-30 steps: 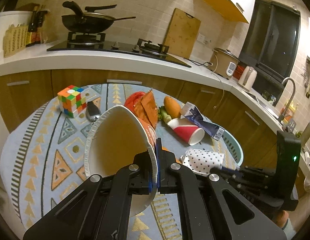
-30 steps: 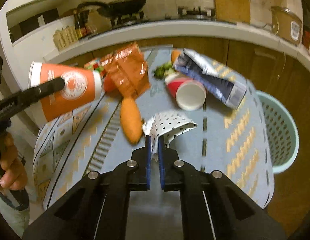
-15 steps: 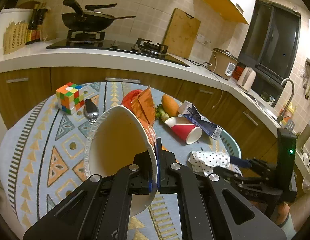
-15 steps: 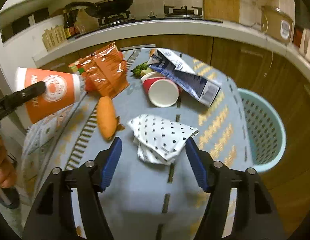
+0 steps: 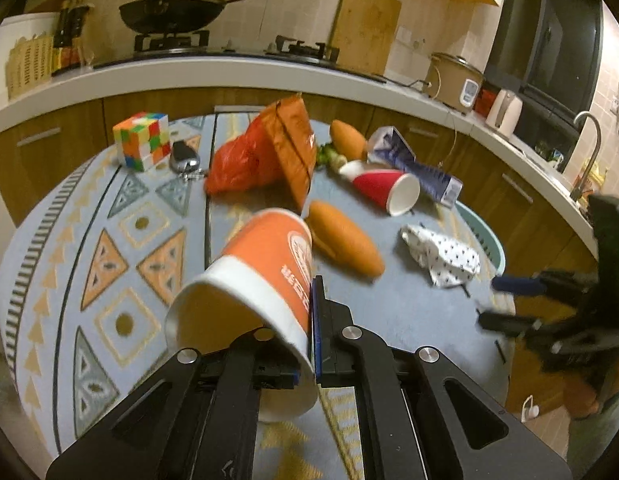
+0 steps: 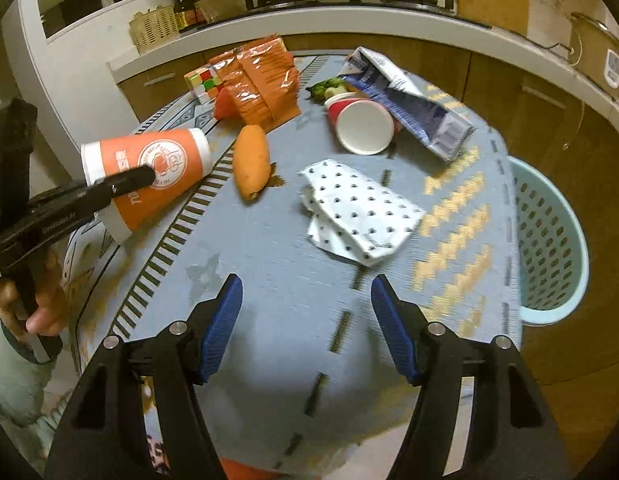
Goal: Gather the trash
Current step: 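Grasp the polka-dot napkin with the right gripper while the left gripper holds the orange cup, then drop the napkin and orange cup into the blue basket with both grippers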
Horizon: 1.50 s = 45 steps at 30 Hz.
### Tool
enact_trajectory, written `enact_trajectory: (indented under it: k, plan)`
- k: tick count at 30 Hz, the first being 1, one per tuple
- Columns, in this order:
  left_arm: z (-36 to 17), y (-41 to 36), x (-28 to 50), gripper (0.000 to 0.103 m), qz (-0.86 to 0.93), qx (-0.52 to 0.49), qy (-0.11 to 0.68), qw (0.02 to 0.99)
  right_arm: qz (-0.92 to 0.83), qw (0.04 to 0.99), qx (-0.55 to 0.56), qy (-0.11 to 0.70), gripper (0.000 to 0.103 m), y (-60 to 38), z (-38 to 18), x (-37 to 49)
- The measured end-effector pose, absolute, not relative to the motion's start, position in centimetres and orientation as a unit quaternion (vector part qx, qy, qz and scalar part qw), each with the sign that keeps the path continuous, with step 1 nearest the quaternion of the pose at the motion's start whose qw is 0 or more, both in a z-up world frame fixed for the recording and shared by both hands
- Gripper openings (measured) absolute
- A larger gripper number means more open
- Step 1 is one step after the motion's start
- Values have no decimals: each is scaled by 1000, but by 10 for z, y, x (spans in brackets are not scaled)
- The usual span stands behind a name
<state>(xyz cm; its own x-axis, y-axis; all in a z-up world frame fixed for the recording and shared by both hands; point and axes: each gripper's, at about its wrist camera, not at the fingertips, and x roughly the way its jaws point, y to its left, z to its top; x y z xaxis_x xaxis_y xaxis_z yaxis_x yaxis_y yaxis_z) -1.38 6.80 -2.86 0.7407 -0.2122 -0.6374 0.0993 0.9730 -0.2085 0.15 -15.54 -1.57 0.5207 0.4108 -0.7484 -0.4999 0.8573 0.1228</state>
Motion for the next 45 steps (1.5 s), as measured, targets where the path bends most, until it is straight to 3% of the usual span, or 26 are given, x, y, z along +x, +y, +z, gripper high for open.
enact_trajectory:
  k: [6,10,12,14,17,19,24,27,45]
  plan:
    - [-35,73,-21,39,-76,-97,369,921,233,891,-89,379,64,-153,-6,26]
    - [-31,80,-27,45,-80,-115,366,920,230,886,-86,393,64,-145,-20,58]
    - [-27,85,-28,52,-86,-131,361,919,248,877,-91,402,70,-140,-27,70]
    - [-25,89,-26,52,-93,-144,361,917,252,870,-106,411,71,-133,-35,76]
    - [-27,94,-20,49,-93,-162,364,913,255,869,-110,409,71,-130,-36,74]
    - [-30,97,-15,41,-95,-177,369,908,267,867,-97,410,70,-130,-35,68]
    - [-42,94,-4,3,-90,-178,395,897,247,873,-110,405,38,-117,-36,51]
    - [-40,91,-3,2,-85,-171,390,901,258,875,-92,399,24,-115,-30,42]
    - [40,12,18,1,-177,-96,303,931,175,937,-13,303,23,-196,46,33]
